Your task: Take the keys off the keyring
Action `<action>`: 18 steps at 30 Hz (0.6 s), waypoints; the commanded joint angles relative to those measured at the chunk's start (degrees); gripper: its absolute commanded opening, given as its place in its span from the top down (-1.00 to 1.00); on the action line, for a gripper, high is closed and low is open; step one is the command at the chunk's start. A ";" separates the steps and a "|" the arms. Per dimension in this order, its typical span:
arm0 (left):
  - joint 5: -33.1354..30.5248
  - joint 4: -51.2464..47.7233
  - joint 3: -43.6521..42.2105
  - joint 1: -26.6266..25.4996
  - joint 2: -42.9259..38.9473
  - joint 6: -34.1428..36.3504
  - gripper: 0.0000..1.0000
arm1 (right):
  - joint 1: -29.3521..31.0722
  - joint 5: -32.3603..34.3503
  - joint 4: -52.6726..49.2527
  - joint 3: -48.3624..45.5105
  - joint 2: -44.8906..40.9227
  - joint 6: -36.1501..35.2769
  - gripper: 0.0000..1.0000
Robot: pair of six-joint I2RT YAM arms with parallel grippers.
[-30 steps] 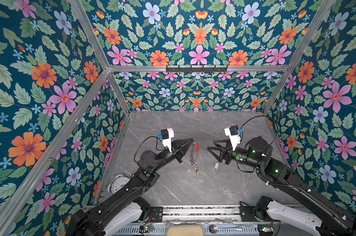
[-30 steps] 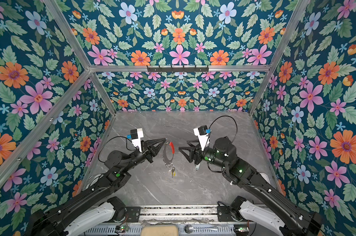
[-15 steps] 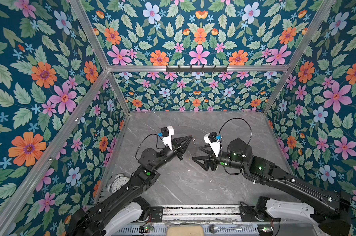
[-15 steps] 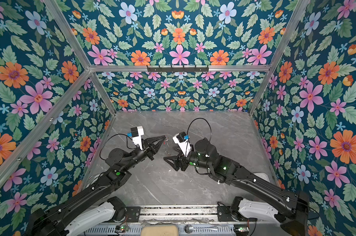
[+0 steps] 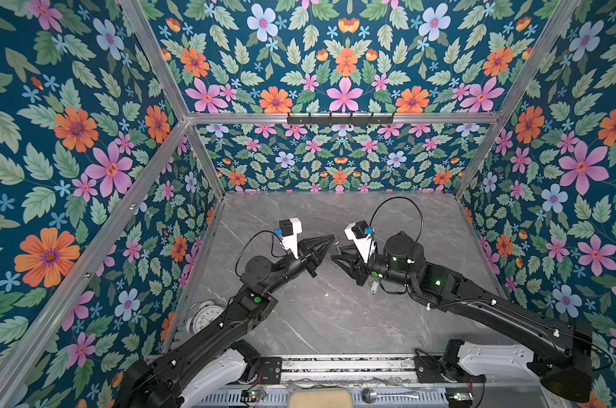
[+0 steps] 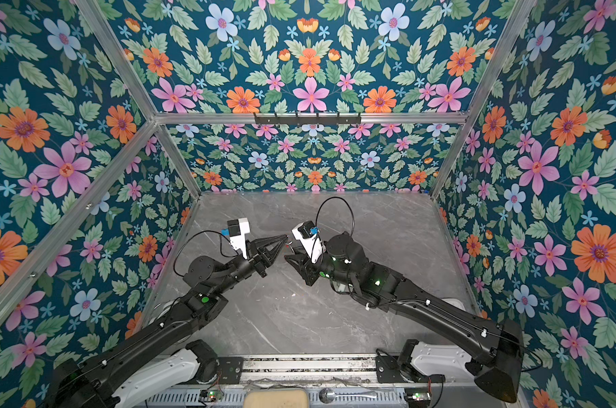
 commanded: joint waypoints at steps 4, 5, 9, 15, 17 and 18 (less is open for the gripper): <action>1.46 3.41 0.23 -0.03 0.41 -1.33 1.00 | -1.89 -3.12 -0.45 0.67 0.56 -0.94 0.68; 1.55 3.49 0.30 0.00 0.42 -1.42 1.00 | -1.99 -3.14 -0.44 0.68 0.56 -0.93 0.72; 2.08 3.70 0.38 0.04 0.90 -1.85 1.00 | -2.48 -3.41 -0.60 0.65 0.74 -0.67 0.87; 3.44 1.33 0.87 -0.02 -0.27 -2.03 0.32 | -6.63 -7.76 -3.39 0.40 -1.74 -0.02 1.00; 4.01 -0.63 0.64 0.11 -1.63 -1.58 0.10 | -9.60 -12.65 -5.05 0.43 -3.25 0.71 1.00; 4.46 -1.87 0.42 0.28 -2.24 -1.13 0.04 | -11.36 -16.47 -6.05 0.57 -3.99 0.78 1.00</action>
